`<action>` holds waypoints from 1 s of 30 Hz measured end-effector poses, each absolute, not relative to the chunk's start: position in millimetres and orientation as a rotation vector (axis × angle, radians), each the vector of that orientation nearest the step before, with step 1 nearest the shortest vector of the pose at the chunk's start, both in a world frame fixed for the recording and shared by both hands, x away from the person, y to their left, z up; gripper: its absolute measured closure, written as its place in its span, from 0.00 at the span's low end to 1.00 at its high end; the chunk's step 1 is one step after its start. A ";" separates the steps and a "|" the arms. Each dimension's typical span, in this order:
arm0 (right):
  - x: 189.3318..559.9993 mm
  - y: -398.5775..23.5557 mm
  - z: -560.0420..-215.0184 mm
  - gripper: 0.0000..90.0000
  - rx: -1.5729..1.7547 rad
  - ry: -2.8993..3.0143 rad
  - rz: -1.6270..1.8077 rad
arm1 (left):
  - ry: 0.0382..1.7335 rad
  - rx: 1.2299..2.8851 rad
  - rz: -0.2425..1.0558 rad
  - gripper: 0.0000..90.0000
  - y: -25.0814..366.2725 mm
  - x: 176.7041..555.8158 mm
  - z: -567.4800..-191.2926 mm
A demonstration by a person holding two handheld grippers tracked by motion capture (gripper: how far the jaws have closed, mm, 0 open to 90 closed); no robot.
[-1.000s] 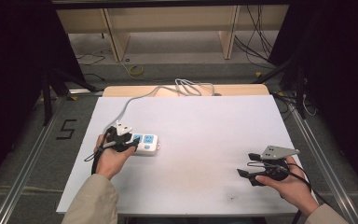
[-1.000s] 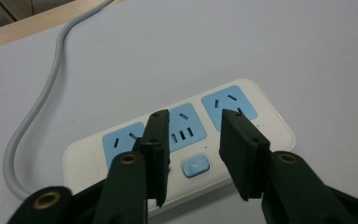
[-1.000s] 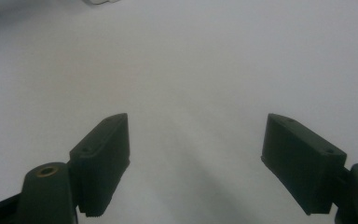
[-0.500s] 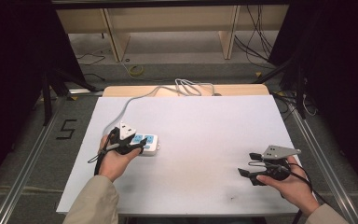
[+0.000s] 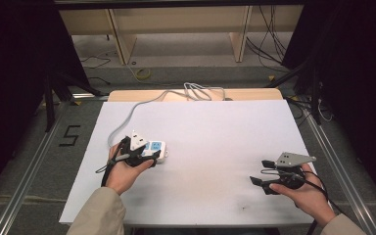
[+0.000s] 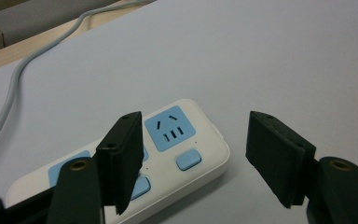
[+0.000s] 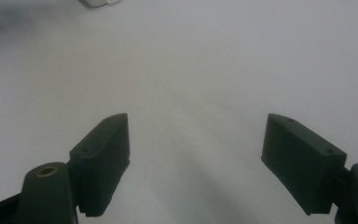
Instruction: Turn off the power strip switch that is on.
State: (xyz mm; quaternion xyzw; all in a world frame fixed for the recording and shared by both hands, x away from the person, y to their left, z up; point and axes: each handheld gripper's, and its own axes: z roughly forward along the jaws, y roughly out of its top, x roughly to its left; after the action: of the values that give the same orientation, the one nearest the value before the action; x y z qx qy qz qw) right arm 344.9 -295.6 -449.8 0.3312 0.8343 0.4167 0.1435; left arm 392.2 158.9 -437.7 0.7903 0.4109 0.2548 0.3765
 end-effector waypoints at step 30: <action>344.2 -295.4 -450.5 0.26 0.953 2.410 1.211 | 0.994 2.084 0.619 0.30 169.4 364.3 -446.0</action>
State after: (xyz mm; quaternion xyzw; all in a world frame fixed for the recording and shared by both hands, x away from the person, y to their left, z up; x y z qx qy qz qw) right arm 344.2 -295.4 -450.5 0.3299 0.8342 0.4193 0.1398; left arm 364.3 169.4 -446.0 0.8111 0.3870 0.2407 0.3666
